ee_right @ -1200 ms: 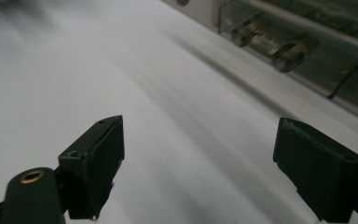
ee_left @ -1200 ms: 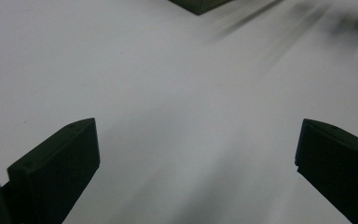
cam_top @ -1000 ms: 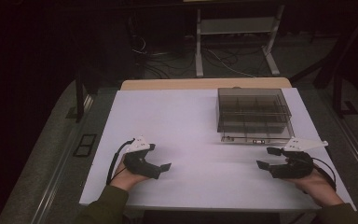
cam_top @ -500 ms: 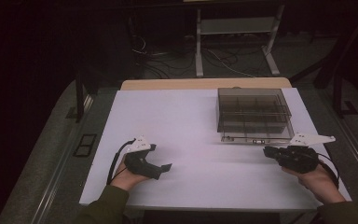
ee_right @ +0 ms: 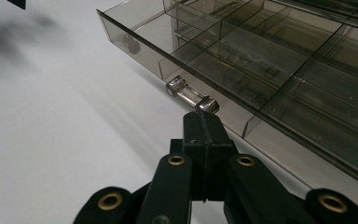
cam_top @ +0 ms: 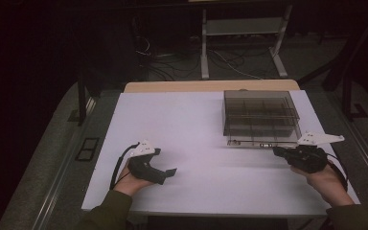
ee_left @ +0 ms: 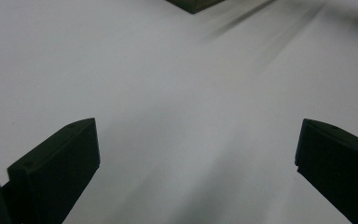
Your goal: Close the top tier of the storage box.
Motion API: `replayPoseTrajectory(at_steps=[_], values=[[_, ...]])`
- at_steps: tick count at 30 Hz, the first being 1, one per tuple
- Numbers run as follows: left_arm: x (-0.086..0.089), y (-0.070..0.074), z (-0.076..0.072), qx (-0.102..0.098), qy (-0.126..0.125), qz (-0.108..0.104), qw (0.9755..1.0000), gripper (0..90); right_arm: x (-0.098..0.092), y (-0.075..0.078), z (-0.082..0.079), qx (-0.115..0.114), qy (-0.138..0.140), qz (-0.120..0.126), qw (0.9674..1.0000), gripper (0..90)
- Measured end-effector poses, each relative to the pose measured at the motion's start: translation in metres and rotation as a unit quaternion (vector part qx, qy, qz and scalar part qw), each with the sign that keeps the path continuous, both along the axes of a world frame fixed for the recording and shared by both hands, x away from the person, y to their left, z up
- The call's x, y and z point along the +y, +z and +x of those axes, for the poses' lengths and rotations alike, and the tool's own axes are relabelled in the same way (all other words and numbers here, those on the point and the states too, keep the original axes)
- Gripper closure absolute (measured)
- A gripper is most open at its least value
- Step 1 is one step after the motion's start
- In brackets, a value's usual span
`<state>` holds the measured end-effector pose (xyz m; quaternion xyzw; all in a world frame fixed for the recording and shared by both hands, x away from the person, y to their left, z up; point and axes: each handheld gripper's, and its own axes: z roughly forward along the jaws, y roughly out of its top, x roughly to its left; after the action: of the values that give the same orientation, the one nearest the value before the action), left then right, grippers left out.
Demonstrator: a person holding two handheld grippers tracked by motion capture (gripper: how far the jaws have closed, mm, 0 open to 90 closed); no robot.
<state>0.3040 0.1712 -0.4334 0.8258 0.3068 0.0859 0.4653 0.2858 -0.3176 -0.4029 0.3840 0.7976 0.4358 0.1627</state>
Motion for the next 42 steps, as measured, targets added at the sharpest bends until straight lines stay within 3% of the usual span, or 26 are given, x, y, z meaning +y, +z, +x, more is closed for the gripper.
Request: replayPoseTrajectory(at_steps=[42], values=[[-0.002,0.0,0.001,0.001,-0.003,0.0,1.0,0.0,0.001,0.003,0.02,0.0,-0.011,-0.008,0.9999,89.0]])
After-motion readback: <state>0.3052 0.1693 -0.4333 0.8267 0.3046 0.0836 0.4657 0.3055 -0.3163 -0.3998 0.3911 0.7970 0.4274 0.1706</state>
